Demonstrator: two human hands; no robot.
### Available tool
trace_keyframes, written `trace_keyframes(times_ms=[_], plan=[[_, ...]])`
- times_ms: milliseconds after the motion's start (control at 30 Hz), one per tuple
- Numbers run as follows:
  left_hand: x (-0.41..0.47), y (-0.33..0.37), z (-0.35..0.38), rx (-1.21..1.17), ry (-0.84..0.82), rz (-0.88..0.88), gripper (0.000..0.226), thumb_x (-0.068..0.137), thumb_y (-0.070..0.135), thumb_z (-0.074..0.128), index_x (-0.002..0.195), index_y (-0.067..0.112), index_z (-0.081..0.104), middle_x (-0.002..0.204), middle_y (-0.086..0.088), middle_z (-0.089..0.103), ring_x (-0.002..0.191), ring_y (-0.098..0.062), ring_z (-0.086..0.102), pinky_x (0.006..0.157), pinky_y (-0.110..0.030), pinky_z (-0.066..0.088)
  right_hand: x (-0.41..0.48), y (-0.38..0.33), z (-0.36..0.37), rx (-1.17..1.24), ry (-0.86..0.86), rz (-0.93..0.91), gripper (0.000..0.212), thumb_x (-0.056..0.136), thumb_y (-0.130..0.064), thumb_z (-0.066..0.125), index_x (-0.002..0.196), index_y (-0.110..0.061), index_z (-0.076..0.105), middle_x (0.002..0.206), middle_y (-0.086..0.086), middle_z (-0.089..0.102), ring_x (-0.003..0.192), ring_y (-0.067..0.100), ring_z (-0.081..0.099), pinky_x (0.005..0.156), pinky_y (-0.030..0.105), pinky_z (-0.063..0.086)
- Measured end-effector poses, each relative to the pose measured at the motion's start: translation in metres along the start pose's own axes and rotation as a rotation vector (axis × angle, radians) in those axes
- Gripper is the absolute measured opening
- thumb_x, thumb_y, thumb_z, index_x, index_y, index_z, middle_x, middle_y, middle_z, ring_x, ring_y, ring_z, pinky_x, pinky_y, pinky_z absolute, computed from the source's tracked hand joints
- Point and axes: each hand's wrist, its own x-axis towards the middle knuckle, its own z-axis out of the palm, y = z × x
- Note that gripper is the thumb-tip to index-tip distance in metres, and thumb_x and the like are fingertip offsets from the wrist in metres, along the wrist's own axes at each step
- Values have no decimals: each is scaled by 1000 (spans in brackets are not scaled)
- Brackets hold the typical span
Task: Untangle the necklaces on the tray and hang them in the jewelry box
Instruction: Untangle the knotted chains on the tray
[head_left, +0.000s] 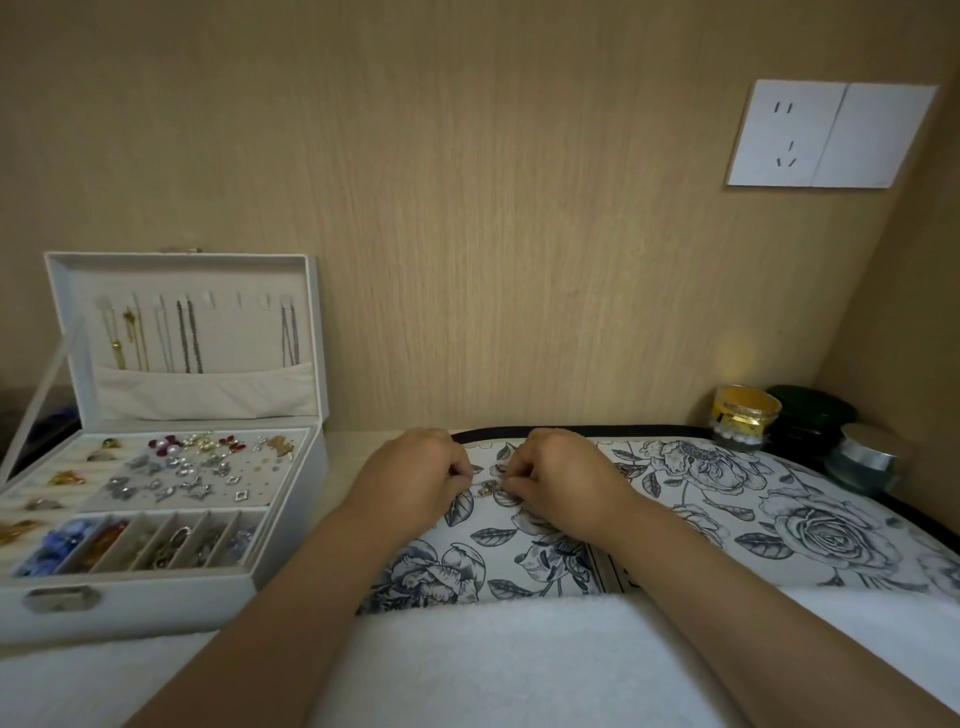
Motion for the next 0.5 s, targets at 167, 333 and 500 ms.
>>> trace_keyframes(times_ms=[167, 333, 500], plan=[[1, 6, 7, -92, 39, -59, 14, 101, 17, 48, 95, 18, 60, 96, 6, 60, 90, -13, 54, 81, -27, 45, -4, -1, -6, 256, 4, 91, 16, 96, -22, 61, 81, -20, 67, 85, -8, 65, 79, 7, 59, 71, 16, 46], [4, 15, 6, -619, 67, -290, 17, 104, 23, 43, 91, 21, 53, 76, 4, 59, 76, -19, 69, 74, -36, 52, -2, -9, -15, 946, 36, 303, 16, 102, -14, 53, 87, -12, 58, 81, 3, 71, 62, 19, 66, 58, 28, 51], [1, 18, -1, -344, 113, -118, 15, 106, 22, 35, 98, 15, 46, 68, -1, 52, 57, -11, 45, 54, -26, 37, -4, -12, -20, 835, 147, 270, 19, 105, -19, 44, 88, -15, 52, 78, 3, 71, 43, 4, 49, 43, 17, 39]])
